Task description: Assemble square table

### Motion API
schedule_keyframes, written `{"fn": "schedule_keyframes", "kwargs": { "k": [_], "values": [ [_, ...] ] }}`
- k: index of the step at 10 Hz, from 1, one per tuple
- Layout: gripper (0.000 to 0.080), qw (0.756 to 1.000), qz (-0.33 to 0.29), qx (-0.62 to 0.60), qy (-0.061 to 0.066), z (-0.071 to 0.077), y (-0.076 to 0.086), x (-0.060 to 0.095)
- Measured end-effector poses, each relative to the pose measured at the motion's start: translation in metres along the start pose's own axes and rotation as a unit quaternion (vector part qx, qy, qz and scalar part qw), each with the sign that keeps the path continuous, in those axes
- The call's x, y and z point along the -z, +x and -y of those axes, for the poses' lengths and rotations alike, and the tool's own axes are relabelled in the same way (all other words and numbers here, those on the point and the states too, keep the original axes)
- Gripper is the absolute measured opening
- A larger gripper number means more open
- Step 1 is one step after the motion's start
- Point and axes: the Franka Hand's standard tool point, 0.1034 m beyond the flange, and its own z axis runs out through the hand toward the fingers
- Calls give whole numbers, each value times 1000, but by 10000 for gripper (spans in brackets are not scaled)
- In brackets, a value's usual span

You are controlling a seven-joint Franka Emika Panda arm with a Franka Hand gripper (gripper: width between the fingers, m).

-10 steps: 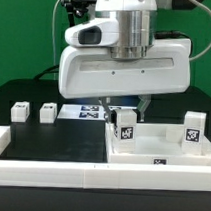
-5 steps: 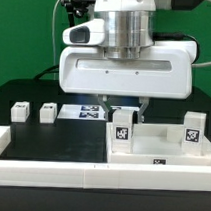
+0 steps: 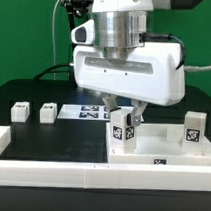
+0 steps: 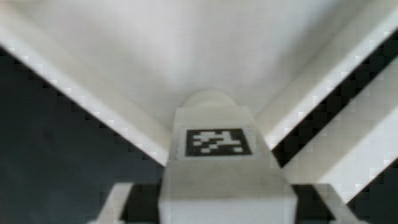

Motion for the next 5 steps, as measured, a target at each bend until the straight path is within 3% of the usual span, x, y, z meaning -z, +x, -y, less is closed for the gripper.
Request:
{"fn": "schedule_keyframes", "kwargs": {
  "k": [4, 5],
  "values": [
    [292, 987, 4, -162, -6, 2, 1, 1],
    [355, 988, 4, -155, -6, 2, 1, 1]
  ]
}}
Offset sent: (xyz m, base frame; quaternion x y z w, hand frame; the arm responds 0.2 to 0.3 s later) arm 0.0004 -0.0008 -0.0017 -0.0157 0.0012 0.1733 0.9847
